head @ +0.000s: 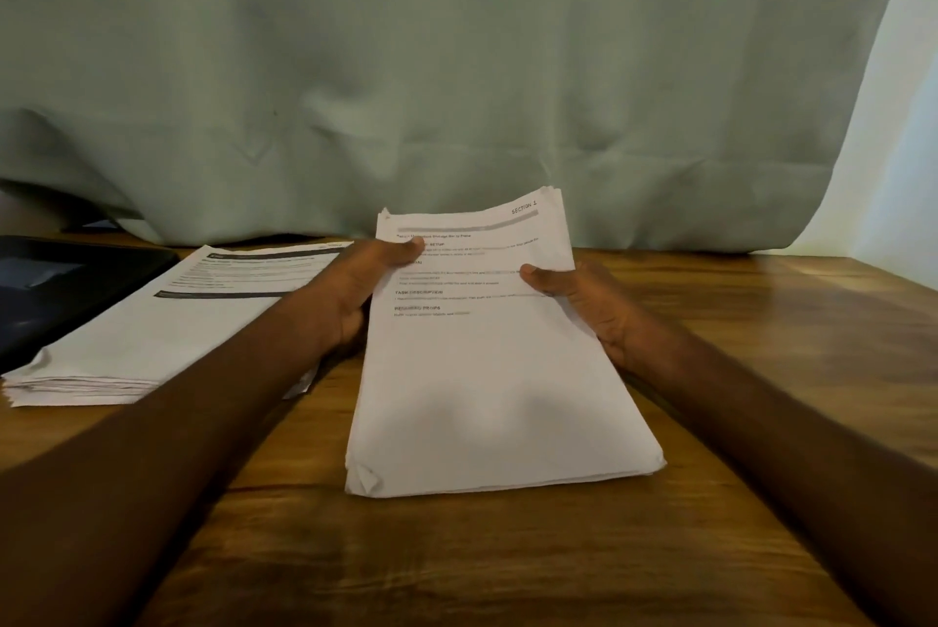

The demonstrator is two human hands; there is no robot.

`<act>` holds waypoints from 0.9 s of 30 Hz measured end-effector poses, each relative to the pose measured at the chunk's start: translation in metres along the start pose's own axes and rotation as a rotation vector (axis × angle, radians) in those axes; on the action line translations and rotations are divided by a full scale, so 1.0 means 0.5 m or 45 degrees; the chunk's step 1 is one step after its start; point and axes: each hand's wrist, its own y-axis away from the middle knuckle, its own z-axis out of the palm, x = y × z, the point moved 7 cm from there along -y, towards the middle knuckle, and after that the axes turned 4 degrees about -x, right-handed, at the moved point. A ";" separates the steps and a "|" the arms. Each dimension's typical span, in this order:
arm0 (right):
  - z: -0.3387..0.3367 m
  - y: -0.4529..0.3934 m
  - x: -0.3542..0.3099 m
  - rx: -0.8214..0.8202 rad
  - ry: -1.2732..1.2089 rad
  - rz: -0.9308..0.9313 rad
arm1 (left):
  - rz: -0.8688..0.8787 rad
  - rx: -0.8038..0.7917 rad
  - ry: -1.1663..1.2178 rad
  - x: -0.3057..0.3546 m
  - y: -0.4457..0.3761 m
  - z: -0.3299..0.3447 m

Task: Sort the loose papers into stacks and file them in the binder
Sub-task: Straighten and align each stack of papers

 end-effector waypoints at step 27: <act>-0.100 0.047 -0.086 0.219 1.739 0.183 | 0.158 0.175 -0.144 0.024 -0.026 -0.047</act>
